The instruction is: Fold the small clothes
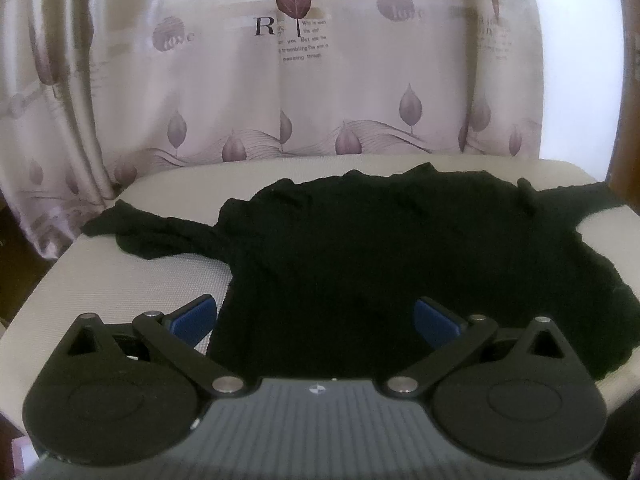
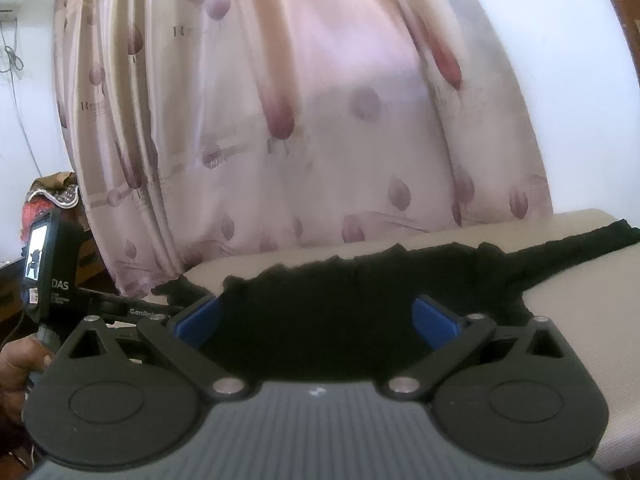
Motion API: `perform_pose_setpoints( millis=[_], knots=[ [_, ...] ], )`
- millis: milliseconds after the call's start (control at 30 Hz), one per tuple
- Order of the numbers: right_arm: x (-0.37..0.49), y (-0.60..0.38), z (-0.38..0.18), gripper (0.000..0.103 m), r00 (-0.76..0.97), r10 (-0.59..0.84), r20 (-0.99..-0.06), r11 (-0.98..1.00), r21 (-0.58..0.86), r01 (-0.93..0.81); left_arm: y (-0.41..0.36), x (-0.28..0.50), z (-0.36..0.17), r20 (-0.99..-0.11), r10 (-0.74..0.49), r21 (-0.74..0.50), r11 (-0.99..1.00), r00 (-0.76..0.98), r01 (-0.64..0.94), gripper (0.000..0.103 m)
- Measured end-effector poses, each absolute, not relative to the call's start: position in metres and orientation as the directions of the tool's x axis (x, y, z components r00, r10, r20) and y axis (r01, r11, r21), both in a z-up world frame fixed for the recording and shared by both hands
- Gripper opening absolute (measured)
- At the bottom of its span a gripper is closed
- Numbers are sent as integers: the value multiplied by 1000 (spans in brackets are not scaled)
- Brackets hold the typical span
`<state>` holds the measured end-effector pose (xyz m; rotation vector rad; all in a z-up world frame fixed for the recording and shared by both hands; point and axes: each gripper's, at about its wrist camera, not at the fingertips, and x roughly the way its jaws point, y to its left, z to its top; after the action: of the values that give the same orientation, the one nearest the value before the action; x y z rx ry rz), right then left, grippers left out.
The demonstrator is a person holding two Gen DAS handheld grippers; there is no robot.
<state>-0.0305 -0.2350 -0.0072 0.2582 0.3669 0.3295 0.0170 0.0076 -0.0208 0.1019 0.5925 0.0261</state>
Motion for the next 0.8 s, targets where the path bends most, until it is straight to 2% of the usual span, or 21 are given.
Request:
perform_pose_setpoints(
  millis=[800],
  knots=[
    [-23, -232, -15, 103, 860, 380, -340, 904, 333, -268, 8, 25, -32, -577, 58, 122, 992, 815, 16, 103]
  ],
)
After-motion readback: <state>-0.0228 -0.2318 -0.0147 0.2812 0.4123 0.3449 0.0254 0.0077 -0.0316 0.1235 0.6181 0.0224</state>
